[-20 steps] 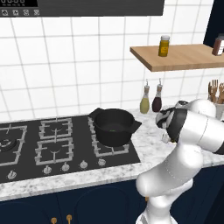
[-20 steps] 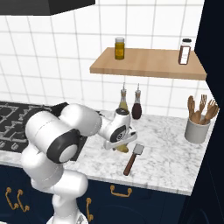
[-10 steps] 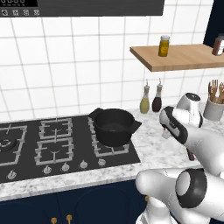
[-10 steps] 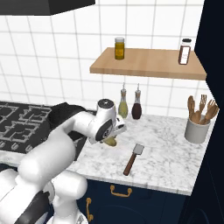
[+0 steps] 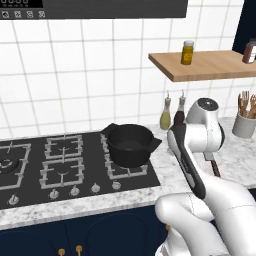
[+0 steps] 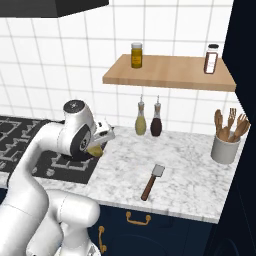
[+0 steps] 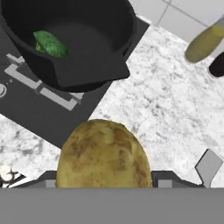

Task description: Put the broccoli and potato in the pot. Retrieve the spatula and lightly stir the vegetables in the pot.

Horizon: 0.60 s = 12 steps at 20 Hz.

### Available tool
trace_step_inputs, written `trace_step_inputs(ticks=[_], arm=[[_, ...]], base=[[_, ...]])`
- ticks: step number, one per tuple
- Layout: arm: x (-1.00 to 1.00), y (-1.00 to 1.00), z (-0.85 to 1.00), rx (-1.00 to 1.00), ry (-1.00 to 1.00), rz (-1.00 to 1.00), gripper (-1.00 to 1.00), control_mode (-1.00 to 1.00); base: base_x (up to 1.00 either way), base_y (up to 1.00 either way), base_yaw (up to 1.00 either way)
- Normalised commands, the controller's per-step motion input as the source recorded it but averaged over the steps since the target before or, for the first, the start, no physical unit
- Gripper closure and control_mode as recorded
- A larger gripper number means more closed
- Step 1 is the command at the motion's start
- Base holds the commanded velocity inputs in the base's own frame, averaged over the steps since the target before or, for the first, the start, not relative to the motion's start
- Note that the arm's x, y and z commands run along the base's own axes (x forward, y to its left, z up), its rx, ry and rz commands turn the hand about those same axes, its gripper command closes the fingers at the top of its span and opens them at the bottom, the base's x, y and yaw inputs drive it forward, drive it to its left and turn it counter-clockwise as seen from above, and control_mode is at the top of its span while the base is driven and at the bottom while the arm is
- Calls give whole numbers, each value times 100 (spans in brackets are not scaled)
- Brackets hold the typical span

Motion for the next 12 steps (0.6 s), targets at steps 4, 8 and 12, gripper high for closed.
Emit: trace_step_inputs(ticks=[4, 8, 12], arm=[[12, 55, 95, 0, 0, -1, 100, -100], [74, 48, 49, 1, 0, 0, 100, -100], [95, 46, 2, 2, 6, 0, 100, -100]], base=[[0, 0, 0], [0, 0, 0], [0, 0, 0]])
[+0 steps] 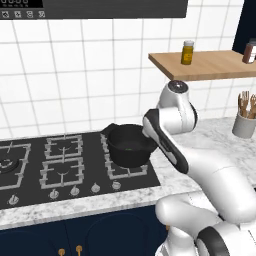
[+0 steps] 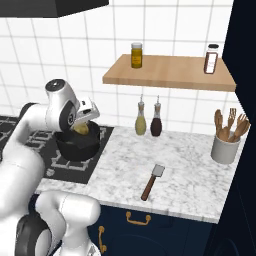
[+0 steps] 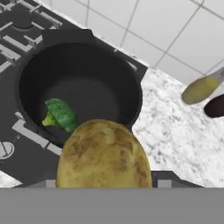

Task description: Put the broccoli and potato in the pot. Retrieve the spatula and lightly stir the vegetables in the pot.

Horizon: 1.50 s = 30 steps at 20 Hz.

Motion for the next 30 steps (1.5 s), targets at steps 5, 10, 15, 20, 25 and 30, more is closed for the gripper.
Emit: trace_step_inputs(ticks=[5, 10, 15, 20, 25, 30], arm=[[81, 42, -52, 0, 12, 0, 100, -100], [73, 23, -77, 3, 15, 0, 100, -100], [55, 33, -61, 1, 7, 0, 100, -100], [7, 26, -35, 0, 0, 0, 100, -100], [22, 8, -49, 0, 1, 0, -100, -100], [5, 3, 8, 0, -1, 0, -100, -100]], base=[[0, 0, 0], [0, 0, 0], [0, 0, 0], [0, 0, 0], [0, 0, 0], [0, 0, 0]])
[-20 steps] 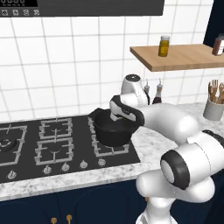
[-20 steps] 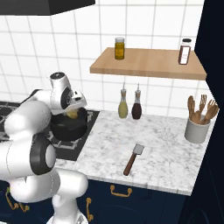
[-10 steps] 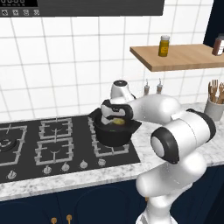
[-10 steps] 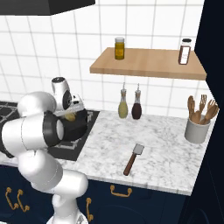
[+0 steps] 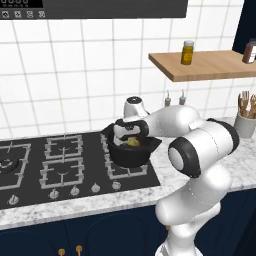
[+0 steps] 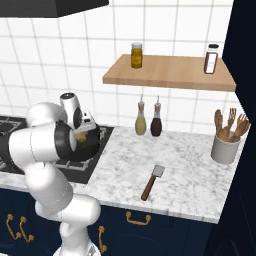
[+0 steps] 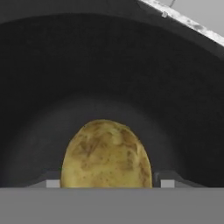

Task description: Put the broccoli and potato in the pot. Retrieve the spatula and lightly stir the vegetables in the pot.

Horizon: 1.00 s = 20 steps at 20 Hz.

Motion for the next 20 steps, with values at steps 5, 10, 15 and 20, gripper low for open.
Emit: trace_step_inputs(ticks=[5, 10, 15, 20], arm=[[0, 0, 60, 0, -1, -6, -100, -100], [-60, -55, 85, 4, -1, -9, -100, -100], [-97, -100, 39, 23, 0, -16, -100, -100], [-78, -100, 3, 20, 0, -25, -100, -100]], base=[[0, 0, 0], [0, 0, 0], [0, 0, 0], [0, 0, 0]])
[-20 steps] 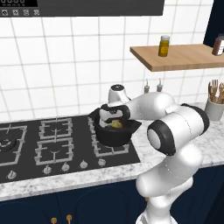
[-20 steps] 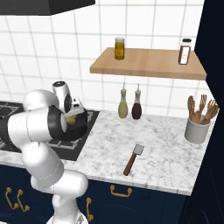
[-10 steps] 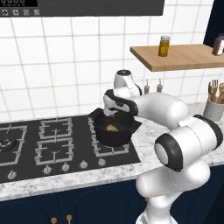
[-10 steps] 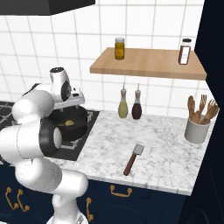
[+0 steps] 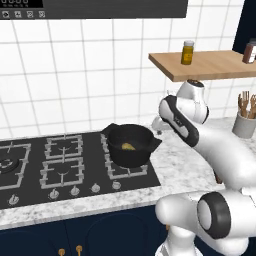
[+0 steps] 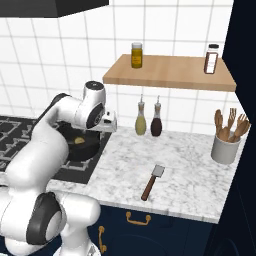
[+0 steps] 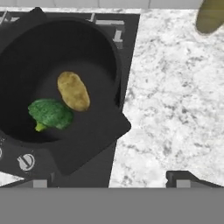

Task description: Put the broccoli and potato in the pot. Retrieve the spatula and lightly stir the vegetables in the pot.

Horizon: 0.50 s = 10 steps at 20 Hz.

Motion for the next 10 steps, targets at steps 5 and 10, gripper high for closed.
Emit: trace_step_inputs(ticks=[5, 10], arm=[[-69, -100, 0, 6, 0, -21, -100, -100], [-35, -100, -25, 0, 6, -24, -100, -100]], base=[[0, 0, 0], [0, 0, 0]])
